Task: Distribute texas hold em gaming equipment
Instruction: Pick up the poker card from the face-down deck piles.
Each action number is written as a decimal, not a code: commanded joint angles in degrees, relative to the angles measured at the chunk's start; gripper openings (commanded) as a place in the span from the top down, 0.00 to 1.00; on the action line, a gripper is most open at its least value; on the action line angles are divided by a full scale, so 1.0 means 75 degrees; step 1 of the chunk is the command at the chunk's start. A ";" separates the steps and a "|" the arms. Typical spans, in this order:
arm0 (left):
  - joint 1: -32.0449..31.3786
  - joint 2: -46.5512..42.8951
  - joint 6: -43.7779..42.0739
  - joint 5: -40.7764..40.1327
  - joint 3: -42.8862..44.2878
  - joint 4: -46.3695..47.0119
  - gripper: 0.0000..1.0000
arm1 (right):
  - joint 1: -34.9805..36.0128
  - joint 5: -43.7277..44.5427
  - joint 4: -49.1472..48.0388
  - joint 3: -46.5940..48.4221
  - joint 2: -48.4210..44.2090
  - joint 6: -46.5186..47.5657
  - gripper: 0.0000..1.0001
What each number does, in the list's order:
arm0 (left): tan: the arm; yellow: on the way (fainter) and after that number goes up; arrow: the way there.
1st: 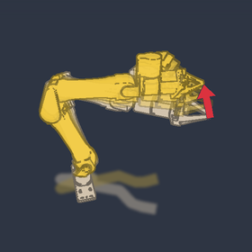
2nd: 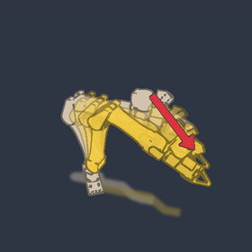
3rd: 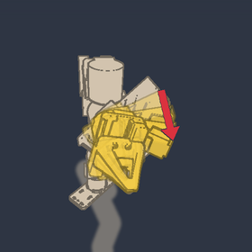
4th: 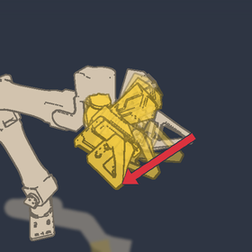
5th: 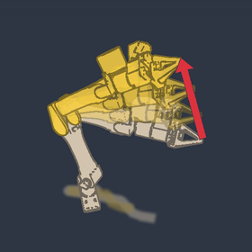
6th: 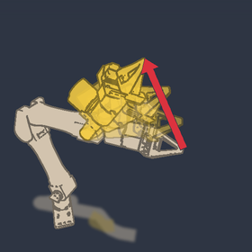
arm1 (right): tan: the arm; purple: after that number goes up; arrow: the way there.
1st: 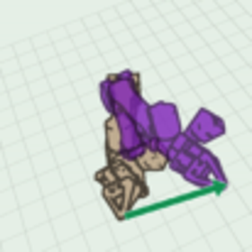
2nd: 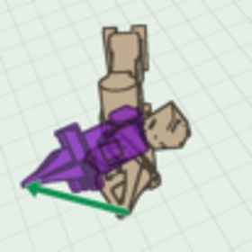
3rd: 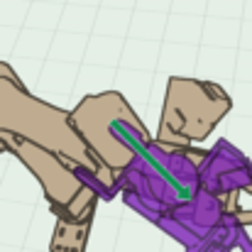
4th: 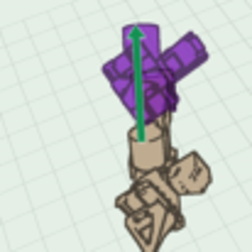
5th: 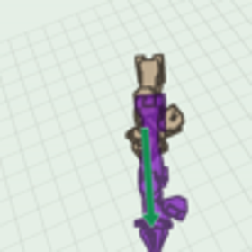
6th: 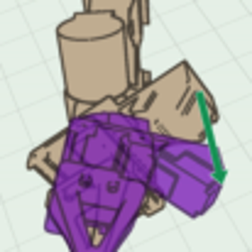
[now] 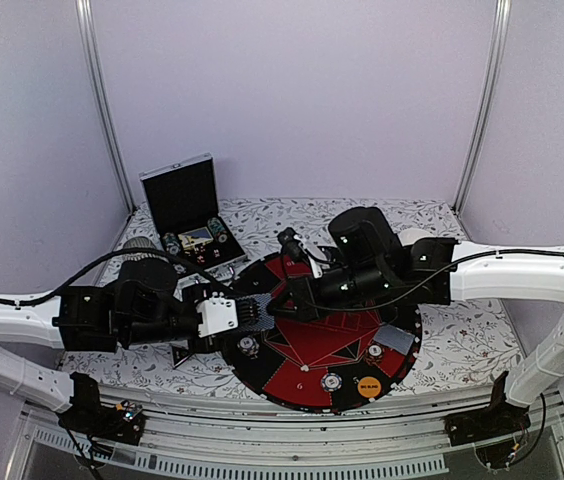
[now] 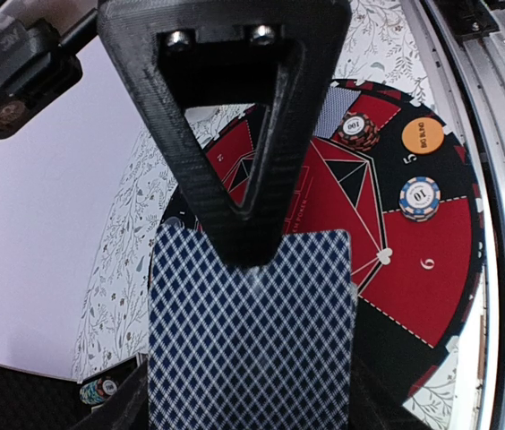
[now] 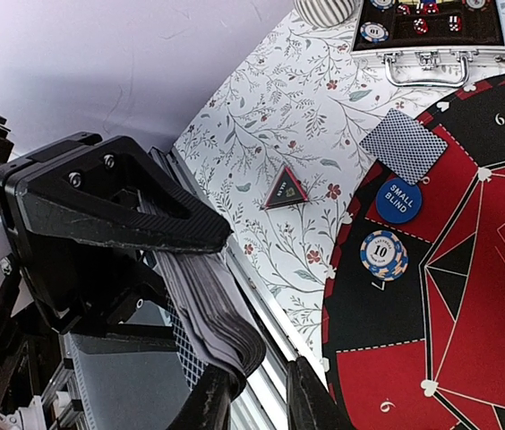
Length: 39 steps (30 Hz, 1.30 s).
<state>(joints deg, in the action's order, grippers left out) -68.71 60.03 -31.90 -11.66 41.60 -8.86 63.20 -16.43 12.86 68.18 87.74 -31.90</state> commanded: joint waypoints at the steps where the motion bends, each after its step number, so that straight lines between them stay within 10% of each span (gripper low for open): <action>1: 0.0079 -0.0023 -0.0018 -0.0054 -0.0039 0.0209 0.42 | -0.0048 0.0239 0.0229 0.0082 -0.0358 0.0046 0.77; 19: 0.0080 -0.0047 0.0010 0.0083 -0.0031 0.0227 0.43 | -0.0013 -0.0888 -0.0820 0.0848 0.1097 0.0229 0.51; 28: 0.0092 -0.0035 0.0028 0.0030 -0.0060 0.0207 0.32 | -0.0027 -0.1618 -0.1458 0.0655 0.1266 -0.0009 0.96; 39: 0.0299 -0.0002 0.0140 -0.0116 -0.0051 0.0067 0.20 | -0.0036 -0.1500 -0.1496 0.0354 0.0859 -0.0035 0.97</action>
<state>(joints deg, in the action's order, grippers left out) -67.90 59.94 -31.42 -12.16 41.34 -8.86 62.96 -27.55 3.18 71.55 96.82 -32.03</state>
